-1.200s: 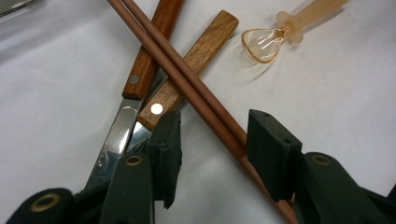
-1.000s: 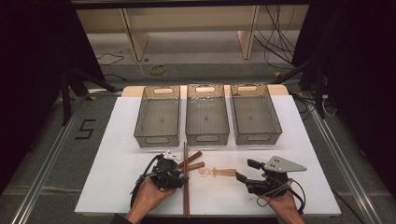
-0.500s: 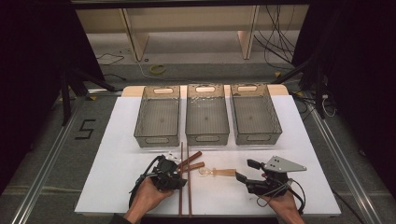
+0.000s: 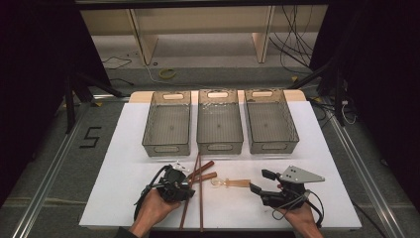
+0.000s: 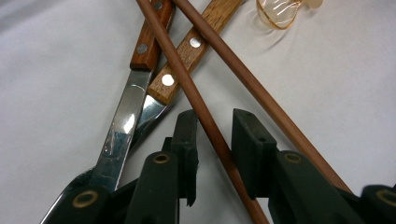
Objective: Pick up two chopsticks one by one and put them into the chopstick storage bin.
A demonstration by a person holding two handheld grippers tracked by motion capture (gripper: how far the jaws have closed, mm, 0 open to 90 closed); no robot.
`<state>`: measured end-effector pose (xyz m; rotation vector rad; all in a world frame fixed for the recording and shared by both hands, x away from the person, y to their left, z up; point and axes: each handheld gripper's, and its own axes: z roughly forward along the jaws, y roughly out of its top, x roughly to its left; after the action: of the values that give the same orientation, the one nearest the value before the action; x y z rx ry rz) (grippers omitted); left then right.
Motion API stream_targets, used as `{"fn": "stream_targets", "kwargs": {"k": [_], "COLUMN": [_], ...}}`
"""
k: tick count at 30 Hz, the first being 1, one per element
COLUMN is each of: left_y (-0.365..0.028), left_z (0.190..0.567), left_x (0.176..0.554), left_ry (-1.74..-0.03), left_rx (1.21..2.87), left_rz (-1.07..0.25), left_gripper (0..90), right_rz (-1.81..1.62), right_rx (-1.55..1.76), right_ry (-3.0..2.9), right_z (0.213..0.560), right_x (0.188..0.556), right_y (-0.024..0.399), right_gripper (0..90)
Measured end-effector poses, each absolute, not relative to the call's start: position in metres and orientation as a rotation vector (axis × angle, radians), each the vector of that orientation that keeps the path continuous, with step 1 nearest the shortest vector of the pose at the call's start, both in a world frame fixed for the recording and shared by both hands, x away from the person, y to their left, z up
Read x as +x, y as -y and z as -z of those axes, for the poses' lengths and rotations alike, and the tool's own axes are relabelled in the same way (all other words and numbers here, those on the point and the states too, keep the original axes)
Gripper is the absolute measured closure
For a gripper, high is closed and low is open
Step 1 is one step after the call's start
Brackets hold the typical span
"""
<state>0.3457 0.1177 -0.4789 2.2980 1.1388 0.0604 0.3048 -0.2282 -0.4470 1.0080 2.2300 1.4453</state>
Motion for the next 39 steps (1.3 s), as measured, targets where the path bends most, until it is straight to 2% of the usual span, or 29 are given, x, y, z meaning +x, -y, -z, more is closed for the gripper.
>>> {"fn": "stream_targets", "kwargs": {"k": [14, 26, 39], "left_y": [-0.121, -0.123, -0.132], "left_z": [0.48, 0.478, 0.458], "left_x": [0.348, 0.347, 0.345], "left_ry": [-1.159, -1.145, -1.068], "left_rx": [2.292, 2.28, 2.239], "left_rz": [-0.081, -0.099, -0.129], "left_gripper": [82.0, 83.7, 83.9], "right_rz": [-1.445, -1.455, -1.463], "right_rx": [1.002, 1.003, 1.009], "right_ry": [-2.238, -2.24, -2.234], "right_z": [0.448, 0.448, 0.447], "right_x": [0.305, 0.305, 0.305], "right_y": [0.227, 0.228, 0.229], "right_gripper": [33.4, 33.4, 33.4]}}
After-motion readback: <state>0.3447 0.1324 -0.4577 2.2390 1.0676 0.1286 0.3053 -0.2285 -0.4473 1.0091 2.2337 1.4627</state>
